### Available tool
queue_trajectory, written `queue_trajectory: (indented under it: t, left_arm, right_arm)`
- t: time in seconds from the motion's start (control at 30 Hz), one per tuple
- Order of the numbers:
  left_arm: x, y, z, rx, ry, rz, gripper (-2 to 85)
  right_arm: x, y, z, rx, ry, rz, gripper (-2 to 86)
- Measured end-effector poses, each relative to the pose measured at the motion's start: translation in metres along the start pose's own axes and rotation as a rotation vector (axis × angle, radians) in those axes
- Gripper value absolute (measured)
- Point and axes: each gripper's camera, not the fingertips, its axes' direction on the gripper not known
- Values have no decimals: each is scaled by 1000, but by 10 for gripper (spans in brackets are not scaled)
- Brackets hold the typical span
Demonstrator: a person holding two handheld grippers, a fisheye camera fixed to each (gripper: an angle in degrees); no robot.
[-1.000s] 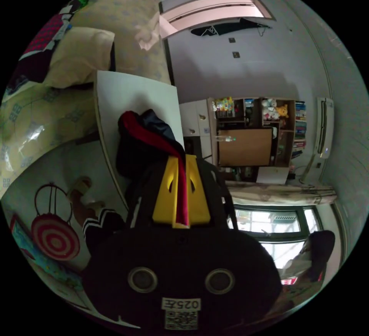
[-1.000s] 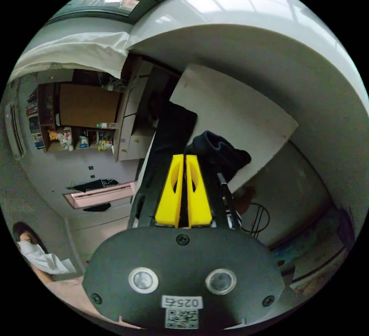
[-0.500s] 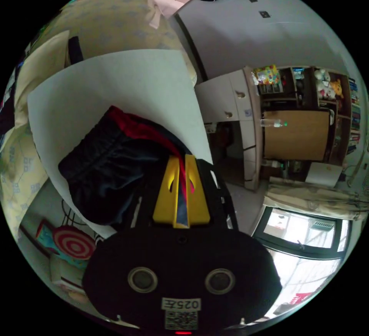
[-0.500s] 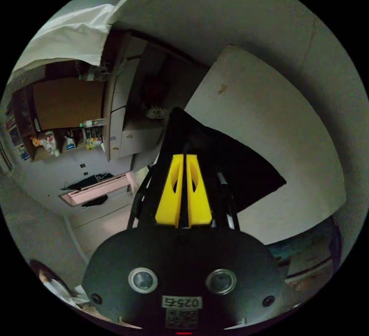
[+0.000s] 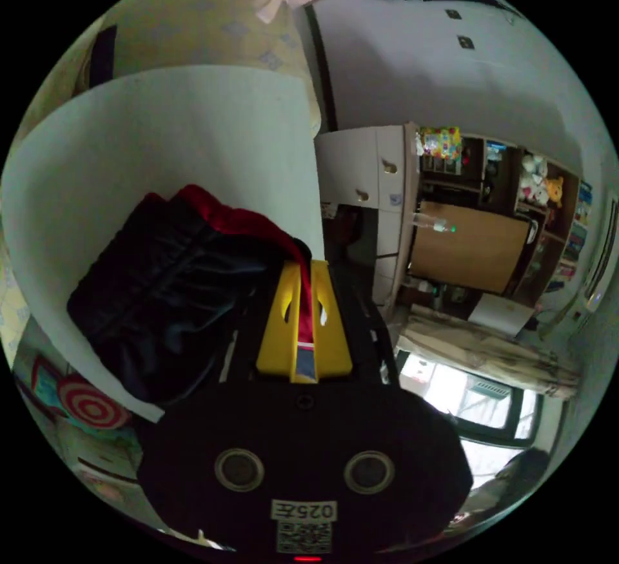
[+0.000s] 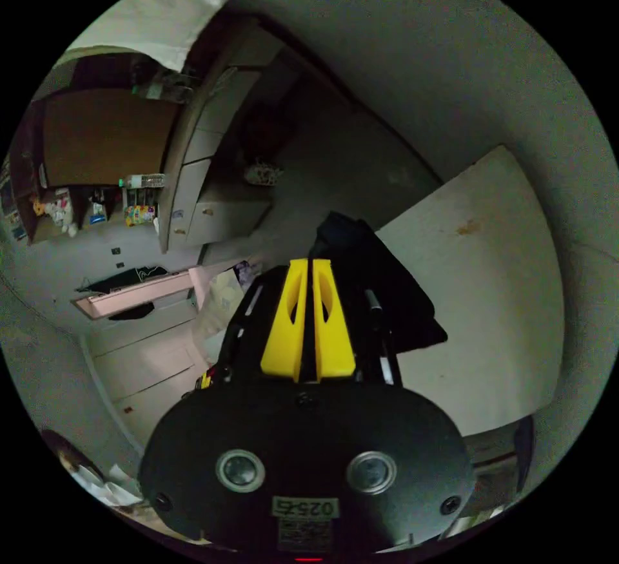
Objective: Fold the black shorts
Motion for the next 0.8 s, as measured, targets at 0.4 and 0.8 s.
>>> queue_trajectory:
  t: [0.4,0.8]
  left_arm:
    - [-79,-22,12,24,187,-20,38]
    - [42,317,332,-931,-313,1028,52]
  right_arm:
    - [32,-50,29,-11,-15,-54,85]
    - [93,-23,102,-76,138,-191,123]
